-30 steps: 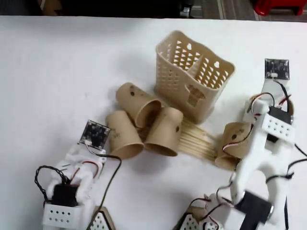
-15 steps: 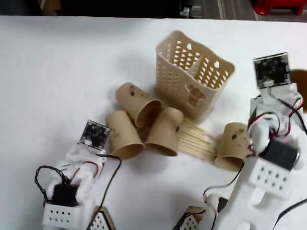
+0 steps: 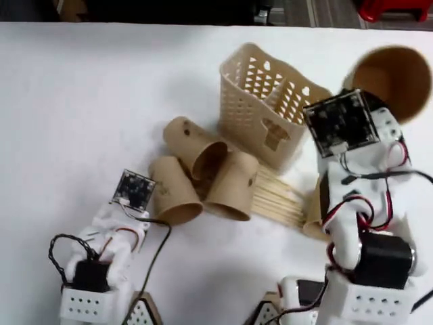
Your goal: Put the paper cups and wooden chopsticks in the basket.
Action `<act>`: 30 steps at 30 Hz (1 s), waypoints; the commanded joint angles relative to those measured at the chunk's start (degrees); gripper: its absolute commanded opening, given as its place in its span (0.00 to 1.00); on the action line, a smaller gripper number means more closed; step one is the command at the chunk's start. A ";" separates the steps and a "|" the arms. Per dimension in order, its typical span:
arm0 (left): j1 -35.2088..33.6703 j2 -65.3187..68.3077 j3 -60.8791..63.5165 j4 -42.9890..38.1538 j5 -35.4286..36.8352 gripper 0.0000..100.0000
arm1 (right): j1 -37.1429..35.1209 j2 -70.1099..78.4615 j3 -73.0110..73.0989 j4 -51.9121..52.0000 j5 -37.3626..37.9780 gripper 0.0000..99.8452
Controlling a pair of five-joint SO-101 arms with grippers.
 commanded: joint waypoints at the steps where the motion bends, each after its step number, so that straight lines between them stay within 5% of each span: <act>1: -0.31 -0.57 -0.26 -0.53 0.00 0.02 | -5.41 9.19 -9.85 6.64 0.09 0.02; 14: -0.31 -0.57 -0.26 -0.53 0.00 0.02 | -8.48 34.51 -31.65 20.79 0.00 0.02; 30: -0.31 -0.57 -0.26 -0.53 0.00 0.02 | -14.29 39.96 -37.36 22.64 -3.16 0.02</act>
